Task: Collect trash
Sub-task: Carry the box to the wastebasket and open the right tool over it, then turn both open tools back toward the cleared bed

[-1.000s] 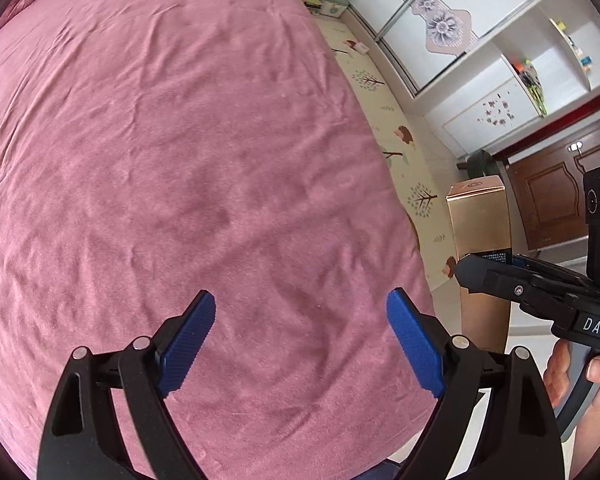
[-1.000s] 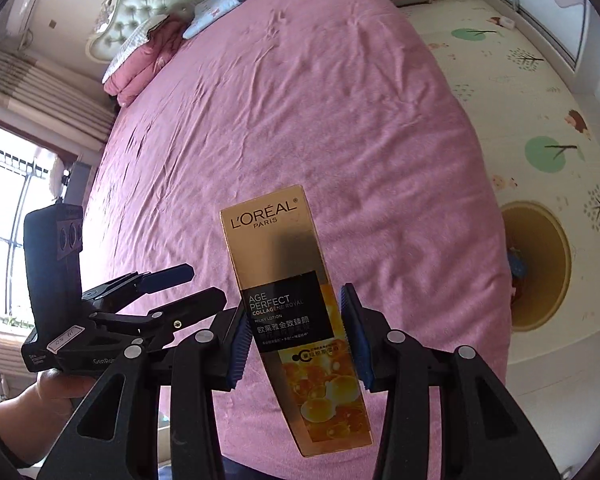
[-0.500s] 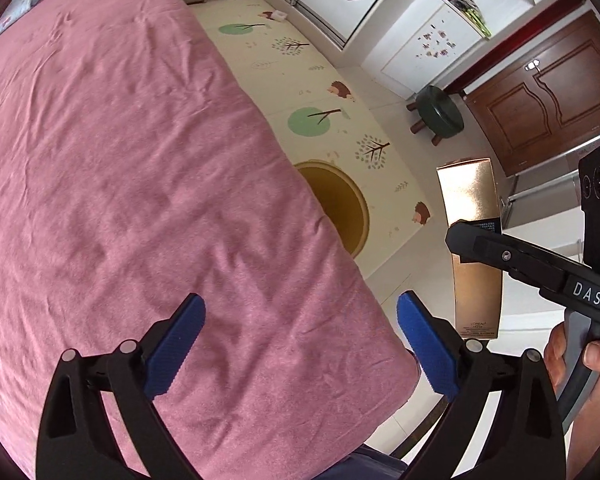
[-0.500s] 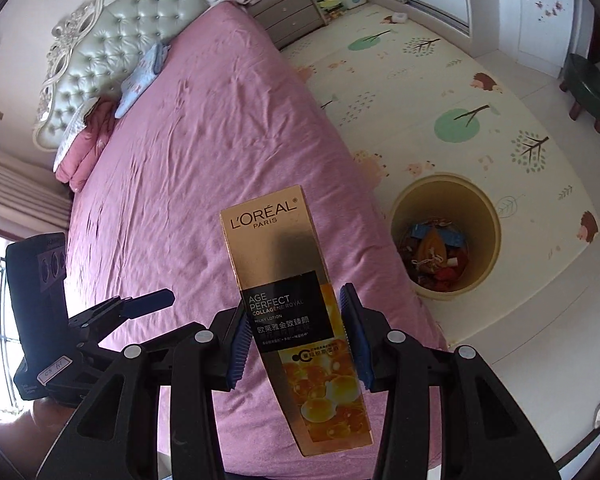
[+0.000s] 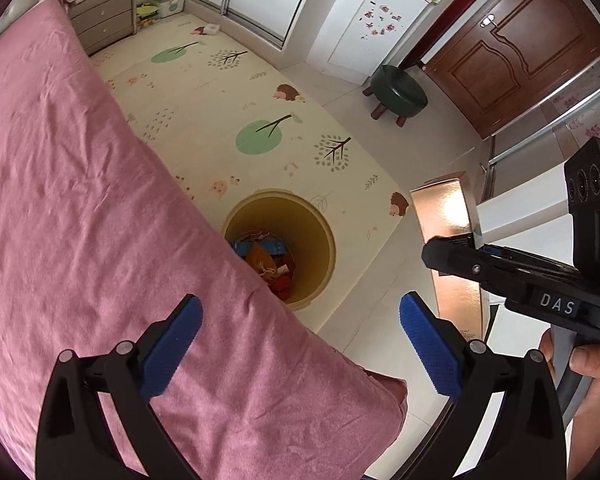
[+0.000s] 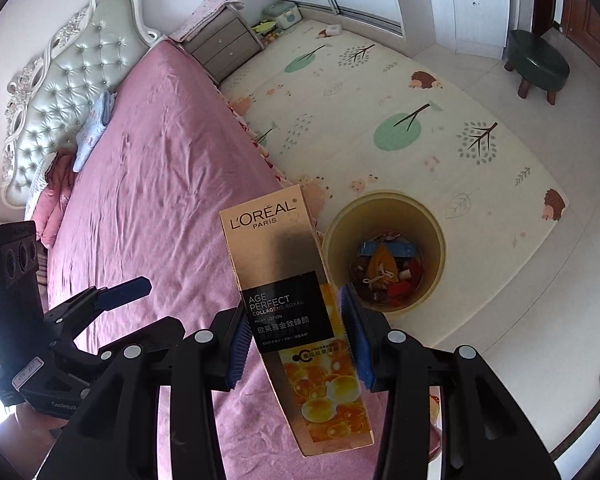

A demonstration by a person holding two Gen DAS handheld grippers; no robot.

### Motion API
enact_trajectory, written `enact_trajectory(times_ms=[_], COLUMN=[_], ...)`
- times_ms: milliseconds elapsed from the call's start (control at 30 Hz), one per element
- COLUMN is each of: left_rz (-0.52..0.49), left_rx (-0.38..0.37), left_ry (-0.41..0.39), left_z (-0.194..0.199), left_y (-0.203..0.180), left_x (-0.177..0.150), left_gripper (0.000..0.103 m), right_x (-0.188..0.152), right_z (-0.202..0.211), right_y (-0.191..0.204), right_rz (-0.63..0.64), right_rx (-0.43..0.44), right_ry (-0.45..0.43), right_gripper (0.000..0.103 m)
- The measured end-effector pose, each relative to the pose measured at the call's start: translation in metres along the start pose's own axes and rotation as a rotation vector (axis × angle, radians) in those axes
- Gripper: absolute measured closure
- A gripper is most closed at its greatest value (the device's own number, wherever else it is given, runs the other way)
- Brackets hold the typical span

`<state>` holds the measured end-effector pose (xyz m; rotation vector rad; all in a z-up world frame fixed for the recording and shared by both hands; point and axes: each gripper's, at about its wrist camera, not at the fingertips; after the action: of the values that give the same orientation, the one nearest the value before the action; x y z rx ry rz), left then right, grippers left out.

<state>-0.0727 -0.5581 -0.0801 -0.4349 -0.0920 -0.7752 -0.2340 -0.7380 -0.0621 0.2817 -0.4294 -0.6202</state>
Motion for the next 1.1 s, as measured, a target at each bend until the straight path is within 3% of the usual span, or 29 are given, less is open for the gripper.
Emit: enact_trajectory(times_ms=[300, 367, 400, 767, 1100], left_rz=[-0.092, -0.107, -0.111, -0.110, -0.109], left_rx=[-0.009, -0.005, -0.004, -0.016, -0.008], left_ry=[0.017, 0.023, 0.026, 0.042, 0.029], left_z=[-0.028, -0.031, -0.033, -0.044, -0.019], left_y=[-0.029, -0.032, -0.032, -0.040, -0.033], left_x=[0.035, 0.039, 0.041, 0.050, 0.025], left_gripper=[0.004, 0.004, 0.004, 0.004, 0.004], right_x=[0.041, 0.048, 0.051, 0.050, 0.043], right_z=[-0.005, -0.007, -0.007, 0.003, 0.018], right_y=[-0.029, -0.035, -0.036, -0.031, 0.007], right_rz=[-0.005, -0.012, -0.019, 0.006, 0.090], right_rx=[-0.016, -0.014, -0.013, -0.020, 0.006], right_ry=[-0.013, 0.001, 0.004, 0.003, 0.002], right_gripper=[0.060, 0.044, 0.042, 0.041, 0.041])
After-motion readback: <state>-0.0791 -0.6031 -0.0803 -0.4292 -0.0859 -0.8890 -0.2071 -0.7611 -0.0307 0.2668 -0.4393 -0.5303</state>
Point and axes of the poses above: each gripper's, at about its wrist camera, not at the fingertips, and z roughly against the way its jaws point, y to its left, x to its top, and after that the axes turned 8 degrees about z, right-handed
